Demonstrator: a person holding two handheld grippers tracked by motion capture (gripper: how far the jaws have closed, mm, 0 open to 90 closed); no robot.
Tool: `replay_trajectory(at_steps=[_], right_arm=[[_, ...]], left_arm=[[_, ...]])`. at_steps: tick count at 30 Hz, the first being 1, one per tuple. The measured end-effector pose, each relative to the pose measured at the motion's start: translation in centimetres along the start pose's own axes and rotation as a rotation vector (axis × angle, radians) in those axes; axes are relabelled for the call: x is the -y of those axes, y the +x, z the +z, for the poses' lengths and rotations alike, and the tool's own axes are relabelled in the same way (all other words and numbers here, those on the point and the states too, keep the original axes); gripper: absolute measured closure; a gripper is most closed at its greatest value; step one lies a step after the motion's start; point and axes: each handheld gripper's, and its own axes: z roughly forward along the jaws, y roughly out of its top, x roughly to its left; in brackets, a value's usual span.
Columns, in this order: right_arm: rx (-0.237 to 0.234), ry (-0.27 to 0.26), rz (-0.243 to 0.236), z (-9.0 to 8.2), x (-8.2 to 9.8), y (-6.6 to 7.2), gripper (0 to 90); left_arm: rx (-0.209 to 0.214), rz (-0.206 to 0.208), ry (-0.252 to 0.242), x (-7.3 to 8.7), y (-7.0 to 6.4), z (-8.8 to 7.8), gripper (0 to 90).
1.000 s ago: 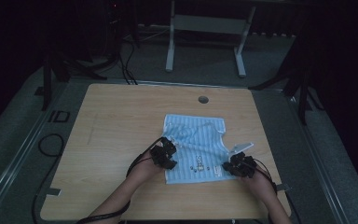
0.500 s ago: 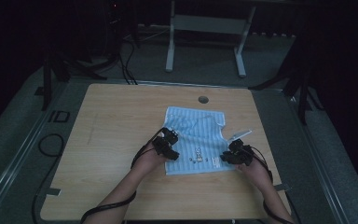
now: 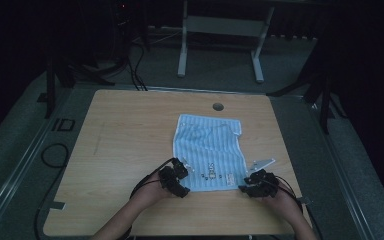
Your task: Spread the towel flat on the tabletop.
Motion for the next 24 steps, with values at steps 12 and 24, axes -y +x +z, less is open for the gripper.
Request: replay_trajectory(at_steps=[12, 24], right_arm=[[0.001, -0.043, -0.039, -2.9, -0.5, 1.1, 84.7], [-0.055, -0.134, -0.087, -9.5, 3.9, 7.2, 84.2]], left_arm=[[-0.015, -0.006, -0.103, -0.4, -0.9, -3.4, 81.5], [0.086, 0.05, -0.159, 3.2, -6.1, -8.1, 77.9]])
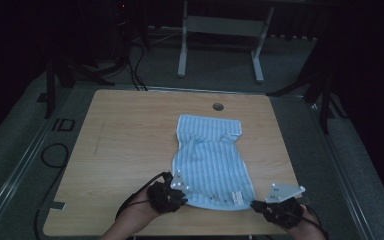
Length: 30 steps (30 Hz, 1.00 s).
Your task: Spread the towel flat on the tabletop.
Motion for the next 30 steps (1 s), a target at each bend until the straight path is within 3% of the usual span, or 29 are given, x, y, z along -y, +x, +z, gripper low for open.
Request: replay_trajectory(at_steps=[5, 7, 8, 10, 11, 14, 15, 18, 19, 21, 22, 24, 26, 30], right_arm=[[-0.076, 0.067, 0.029, 0.7, 2.3, 2.4, 81.1], [-0.102, 0.092, 0.038, 1.0, 2.9, 3.0, 74.6], [-0.102, 0.092, 0.038, 1.0, 2.9, 3.0, 74.6], [-0.102, 0.093, 0.05, 0.8, 3.2, 3.1, 67.0], [-0.1, 0.085, 0.059, 0.5, 3.1, 2.9, 64.1], [-0.03, 0.044, 0.049, -0.6, 1.9, 1.7, 61.8], [-0.03, 0.044, 0.049, -0.6, 1.9, 1.7, 61.8], [0.021, 0.009, 0.063, 0.1, 0.4, -0.5, 68.3], [0.021, 0.009, 0.063, 0.1, 0.4, -0.5, 68.3], [0.023, 0.006, 0.067, 1.4, -0.3, -1.5, 67.9], [0.041, 0.023, 0.059, 3.0, -1.0, -2.2, 67.1], [0.043, 0.031, 0.053, 3.8, -1.3, -2.6, 65.1], [0.044, 0.066, 0.046, 6.2, -2.1, -3.5, 64.2], [0.029, 0.084, 0.053, 8.0, -2.6, -4.3, 63.9]], left_arm=[[0.107, 0.006, 0.064, 2.6, -2.8, 0.9, 77.8], [0.152, 0.01, 0.094, 3.2, -3.5, 1.1, 67.5], [0.152, 0.01, 0.094, 3.2, -3.5, 1.1, 61.1], [0.191, -0.003, 0.091, 3.5, -3.4, 0.8, 56.8], [0.189, -0.003, 0.086, 3.5, -3.3, 0.7, 51.0], [0.098, 0.001, 0.076, 3.0, -1.9, 0.1, 48.6], [0.098, 0.001, 0.076, 3.0, -1.9, 0.1, 47.6], [0.047, -0.003, 0.066, 2.3, -0.5, 0.6, 46.1], [0.034, -0.01, 0.063, 2.1, 0.0, 0.9, 46.1], [0.016, -0.027, 0.074, 1.8, 1.0, 1.7, 46.1], [0.013, -0.025, 0.082, 1.6, 1.5, 2.1, 46.2], [0.014, -0.046, 0.089, 1.4, 2.3, 3.1, 46.2], [-0.017, -0.031, 0.124, 1.3, 3.0, 4.1, 46.1], [-0.016, -0.054, 0.157, 1.5, 3.9, 5.6, 46.1]])
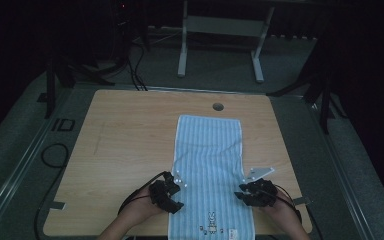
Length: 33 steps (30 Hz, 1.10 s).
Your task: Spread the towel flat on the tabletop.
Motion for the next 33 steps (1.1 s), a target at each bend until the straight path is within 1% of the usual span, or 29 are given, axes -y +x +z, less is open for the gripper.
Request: replay_trajectory(at_steps=[1, 2, 5, 6, 7, 8, 9, 10, 11, 12, 13, 14, 16, 17, 20, 21, 22, 23, 24, 25, 26, 27, 28, 31, 32, 33], right_arm=[[0.0, 0.008, -0.003, 0.5, -0.1, -0.2, 63.9], [-0.007, 0.023, 0.005, 1.2, 0.0, -0.5, 63.9], [-0.012, 0.038, 0.007, 1.7, 0.3, -0.7, 62.8], [-0.028, 0.031, 0.015, 1.5, 0.6, -1.0, 62.2], [-0.028, 0.031, 0.015, 1.5, 0.6, -1.0, 62.2], [-0.031, 0.04, 0.01, 1.3, 0.9, -1.3, 60.8], [-0.031, 0.04, 0.01, 1.3, 0.9, -1.3, 60.8], [-0.016, 0.046, 0.013, 1.0, 1.3, -1.7, 59.4], [-0.016, 0.046, 0.013, 1.0, 1.3, -1.7, 59.4], [-0.007, 0.051, 0.025, 0.6, 1.8, -2.1, 58.2], [-0.007, 0.051, 0.025, 0.6, 1.8, -2.1, 58.2], [-0.004, 0.048, 0.035, 0.5, 2.0, -2.3, 58.1], [-0.007, 0.043, 0.048, 0.2, 2.6, -2.5, 57.9], [-0.011, 0.042, 0.059, 0.0, 2.9, -2.5, 57.5], [-0.016, 0.043, 0.066, -0.4, 3.4, -2.1, 56.4], [-0.022, 0.049, 0.07, -0.5, 3.5, -1.9, 55.6], [-0.046, 0.059, 0.068, -0.7, 3.6, -1.6, 54.1], [-0.046, 0.059, 0.068, -0.7, 3.6, -1.6, 54.1], [-0.047, 0.058, 0.053, -1.0, 3.5, -1.4, 53.6], [-0.047, 0.058, 0.053, -1.0, 3.5, -1.4, 53.6], [-0.041, 0.037, 0.042, -1.5, 3.1, -1.4, 53.6], [-0.041, 0.037, 0.042, -1.5, 3.1, -1.4, 53.6], [-0.031, 0.022, 0.046, -1.8, 2.7, -1.7, 53.9], [-0.024, 0.016, 0.043, -1.8, 2.2, -1.9, 53.7], [-0.012, 0.017, 0.045, -1.4, 1.9, -2.1, 53.1], [-0.012, 0.017, 0.045, -1.4, 1.9, -2.1, 53.1]], left_arm=[[0.003, 0.005, 0.002, 0.0, 0.1, 0.2, 46.1], [0.006, -0.008, -0.015, 0.0, 0.1, 0.2, 45.1], [0.008, -0.008, -0.022, 0.0, 0.0, 0.4, 44.9], [0.014, -0.003, -0.024, -0.2, -0.4, 0.5, 42.2], [0.014, -0.003, -0.024, -0.2, -0.4, 0.5, 42.0], [0.019, 0.002, -0.033, -0.4, -0.8, 0.8, 42.0], [0.019, 0.002, -0.033, -0.4, -0.8, 0.8, 41.5], [0.04, 0.008, -0.04, -0.7, -1.4, 1.0, 39.9], [0.04, 0.008, -0.04, -0.7, -1.4, 1.0, 39.8], [0.037, 0.015, -0.042, -0.8, -1.7, 1.1, 39.8], [0.038, 0.021, -0.043, -1.0, -2.0, 1.2, 39.8], [0.042, 0.034, -0.041, -1.1, -2.2, 1.2, 39.8], [0.045, 0.04, -0.041, -1.1, -2.6, 1.3, 39.7], [0.047, 0.042, -0.038, -1.1, -2.6, 1.3, 39.7], [0.063, 0.043, -0.033, -1.1, -3.0, 1.2, 39.7], [0.067, 0.049, -0.027, -1.1, -3.0, 1.2, 39.7], [0.068, 0.055, -0.021, -1.1, -3.2, 1.1, 39.6], [0.07, 0.057, -0.02, -1.0, -3.2, 1.1, 39.6], [0.061, 0.06, -0.02, -1.1, -3.1, 0.9, 39.7], [0.061, 0.06, -0.02, -1.1, -3.1, 0.9, 39.6], [0.051, 0.054, -0.024, -1.1, -2.9, 0.8, 39.7], [0.047, 0.047, -0.029, -1.1, -2.6, 0.6, 39.7], [0.047, 0.035, -0.036, -1.2, -2.3, 0.6, 39.6], [0.036, 0.017, -0.046, -1.4, -1.6, 0.5, 39.6], [0.038, 0.007, -0.048, -1.5, -1.5, 0.6, 38.2], [0.034, 0.012, -0.044, -1.5, -1.4, 0.7, 38.2]])
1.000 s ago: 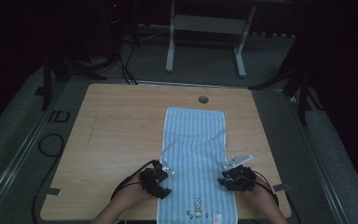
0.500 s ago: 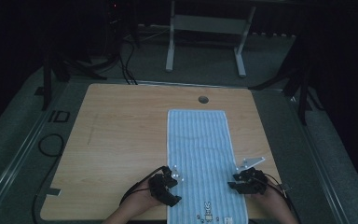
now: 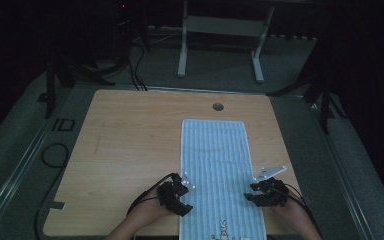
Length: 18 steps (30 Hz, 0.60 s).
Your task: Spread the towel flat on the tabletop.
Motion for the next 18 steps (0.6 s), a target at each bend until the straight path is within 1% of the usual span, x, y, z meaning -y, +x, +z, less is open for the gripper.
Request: replay_trajectory(at_steps=[1, 3, 5, 6, 7, 8, 9, 11, 12, 13, 14, 15, 16, 17, 18], right_arm=[[0.0, 0.007, -0.002, 0.5, -0.2, -0.2, 51.9], [0.007, 0.011, -0.01, 0.7, -0.3, -0.3, 51.5], [0.011, 0.019, -0.007, 1.1, -0.5, -0.6, 51.3], [0.011, 0.014, -0.003, 1.3, -0.6, -0.8, 51.3], [0.013, 0.014, 0.012, 1.7, -1.0, -1.3, 51.2], [0.013, 0.014, 0.012, 1.7, -1.0, -1.3, 51.2], [0.026, 0.019, 0.009, 2.1, -1.4, -1.5, 51.2], [0.022, 0.017, 0.008, 2.2, -1.6, -1.7, 50.7], [0.024, 0.016, 0.008, 2.3, -1.8, -1.8, 49.9], [0.04, -0.001, 0.01, 2.4, -2.3, -2.0, 49.6], [0.04, -0.001, 0.01, 2.4, -2.3, -2.0, 49.6], [0.04, -0.009, 0.018, 2.6, -2.7, -2.4, 48.6], [0.04, -0.009, 0.018, 2.6, -2.7, -2.4, 48.6], [0.05, -0.003, 0.02, 2.8, -2.8, -2.5, 48.3], [0.061, 0.007, 0.017, 3.1, -2.9, -2.6, 47.7]], left_arm=[[-0.001, 0.005, 0.007, 0.0, 0.0, 0.1, 37.8], [-0.001, 0.019, 0.013, -0.2, 0.2, 0.1, 37.7], [0.001, 0.016, 0.002, -0.6, 0.5, -0.1, 37.7], [-0.003, 0.006, -0.008, -0.9, 0.8, -0.1, 37.7], [-0.016, 0.0, -0.01, -1.6, 1.5, -0.1, 37.6], [-0.016, 0.0, -0.01, -1.6, 1.5, -0.1, 36.2], [-0.019, 0.002, -0.005, -1.9, 1.8, 0.1, 35.6], [-0.03, 0.007, 0.0, -2.7, 2.2, 0.3, 35.5], [-0.023, 0.006, 0.001, -3.0, 2.3, 0.5, 34.4], [0.0, -0.025, -0.022, -3.7, 2.6, 0.9, 30.6], [0.0, -0.025, -0.022, -3.7, 2.6, 0.9, 30.6], [-0.03, -0.01, 0.001, -4.1, 3.0, 1.5, 30.6], [-0.03, -0.01, 0.001, -4.1, 3.0, 1.5, 29.6], [-0.041, -0.006, 0.007, -4.3, 3.2, 1.8, 29.6], [-0.037, 0.003, 0.019, -4.4, 3.4, 2.2, 28.9]])
